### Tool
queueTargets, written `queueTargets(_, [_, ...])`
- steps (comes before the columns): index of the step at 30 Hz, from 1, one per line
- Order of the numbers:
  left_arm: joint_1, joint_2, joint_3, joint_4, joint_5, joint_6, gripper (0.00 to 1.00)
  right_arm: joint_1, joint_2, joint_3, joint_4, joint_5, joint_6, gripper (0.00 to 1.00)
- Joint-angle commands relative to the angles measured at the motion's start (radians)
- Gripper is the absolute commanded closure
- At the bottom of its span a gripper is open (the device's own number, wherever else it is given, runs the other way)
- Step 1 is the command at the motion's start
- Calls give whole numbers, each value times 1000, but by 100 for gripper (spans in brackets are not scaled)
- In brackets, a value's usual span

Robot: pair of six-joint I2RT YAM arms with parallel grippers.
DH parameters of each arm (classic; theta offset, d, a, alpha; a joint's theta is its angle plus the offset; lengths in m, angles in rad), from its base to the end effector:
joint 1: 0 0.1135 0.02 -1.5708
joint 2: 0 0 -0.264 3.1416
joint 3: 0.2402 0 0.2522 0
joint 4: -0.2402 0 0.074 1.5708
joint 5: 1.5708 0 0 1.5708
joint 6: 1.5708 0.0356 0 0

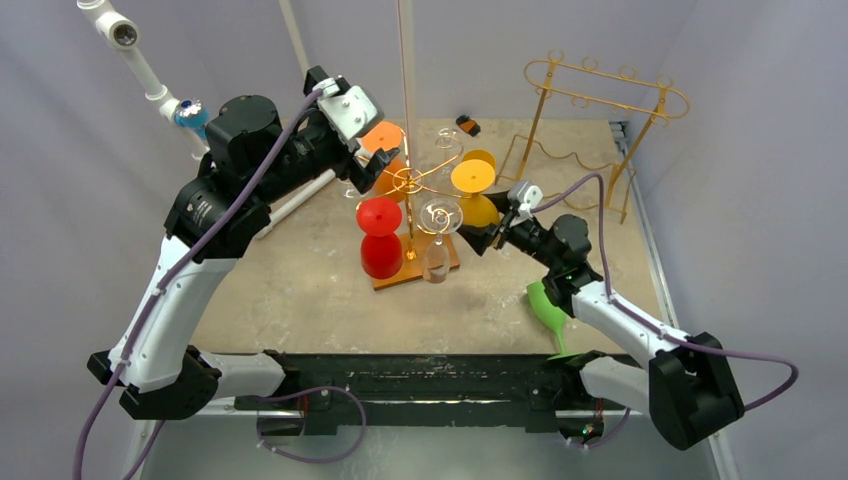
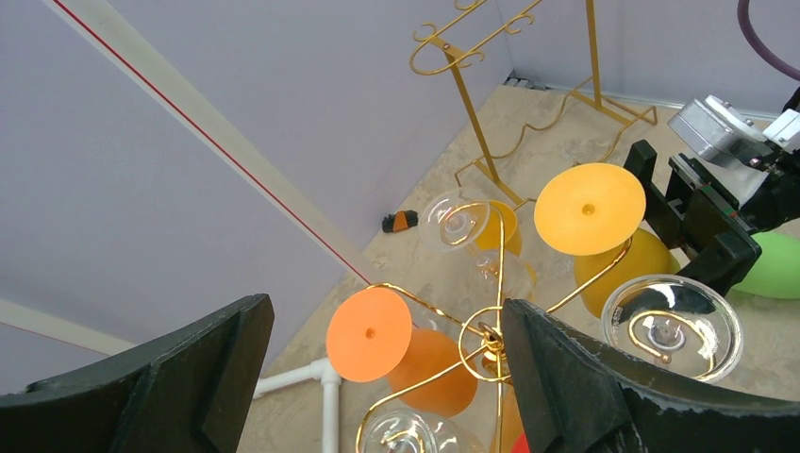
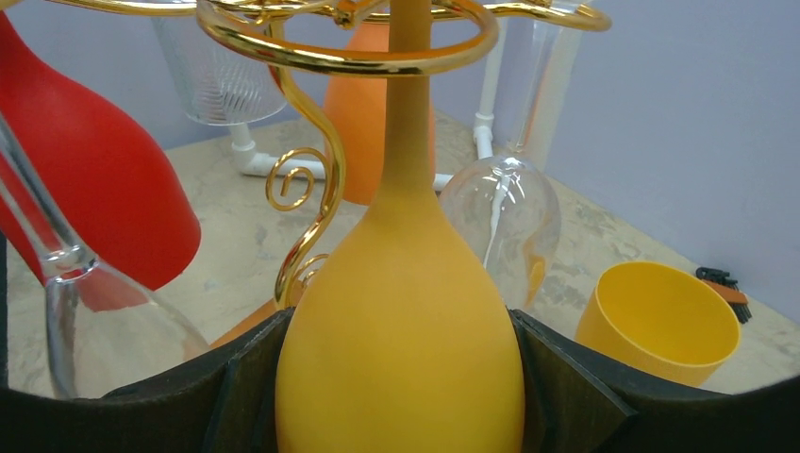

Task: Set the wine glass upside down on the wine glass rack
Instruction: Turn the wine glass upside down at the wine rack.

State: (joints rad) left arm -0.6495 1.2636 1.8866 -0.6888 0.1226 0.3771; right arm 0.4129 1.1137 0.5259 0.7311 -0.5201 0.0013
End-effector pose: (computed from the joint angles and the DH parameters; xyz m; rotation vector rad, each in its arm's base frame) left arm 0.1672 -0.1324 0.5496 0.8887 1.3843 -0.3087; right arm 0.2168 0.1143 0.2795 -0.7173 1.3010 0.7070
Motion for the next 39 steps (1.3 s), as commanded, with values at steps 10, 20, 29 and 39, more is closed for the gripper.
queueTargets(10, [2,-27,-44,38,-34,-11,0,-3,12,12,12,42,46,1])
queueTargets(20, [2,-57,-80,31,-17,-3,0,-3,-104,18,-150,88,38,1])
queueTargets(29, [3,-241,-248,62,91,39,1,-3,-212,108,-568,132,262,1])
queueTargets(39, [3,-430,-469,-256,160,379,38,-3,-383,-66,-562,216,516,24])
